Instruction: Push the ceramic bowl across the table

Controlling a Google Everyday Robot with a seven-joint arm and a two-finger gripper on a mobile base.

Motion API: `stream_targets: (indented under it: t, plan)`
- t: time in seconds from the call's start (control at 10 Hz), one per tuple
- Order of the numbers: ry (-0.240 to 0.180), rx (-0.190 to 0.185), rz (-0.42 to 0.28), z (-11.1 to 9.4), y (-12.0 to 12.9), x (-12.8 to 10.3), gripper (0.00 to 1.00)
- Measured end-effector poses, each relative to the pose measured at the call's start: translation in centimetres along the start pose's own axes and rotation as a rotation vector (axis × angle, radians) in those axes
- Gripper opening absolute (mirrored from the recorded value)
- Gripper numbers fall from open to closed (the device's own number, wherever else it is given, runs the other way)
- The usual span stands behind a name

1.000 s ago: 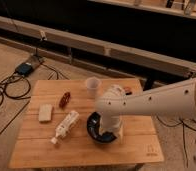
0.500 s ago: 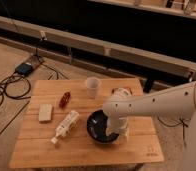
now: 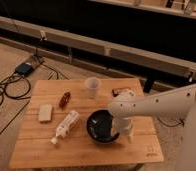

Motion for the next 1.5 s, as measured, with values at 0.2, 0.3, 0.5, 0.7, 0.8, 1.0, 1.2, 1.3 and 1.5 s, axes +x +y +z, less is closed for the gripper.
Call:
stream_targets:
  t: [0.2,0.3,0.5,0.7,0.8,1.0,1.2,1.3,1.5]
  plan:
    - [0.007,0.0,0.033,0.3,-1.1,0.2,0.65]
    - [0.011,0.0,0.045,0.5,-1.5,0.3,0.65]
    - [0.02,0.003,0.065,0.9,-2.4,0.6,0.65]
    - [0.029,0.011,0.08,1.3,-3.2,1.0,0.65]
    - [0.029,0.012,0.082,1.3,-3.3,1.0,0.65]
    - [0.029,0.012,0.08,1.3,-3.2,1.0,0.65]
    - [0.029,0.012,0.081,1.3,-3.2,1.0,0.65]
    - [0.029,0.012,0.08,1.3,-3.2,1.0,0.65]
    - [0.029,0.012,0.081,1.3,-3.2,1.0,0.65]
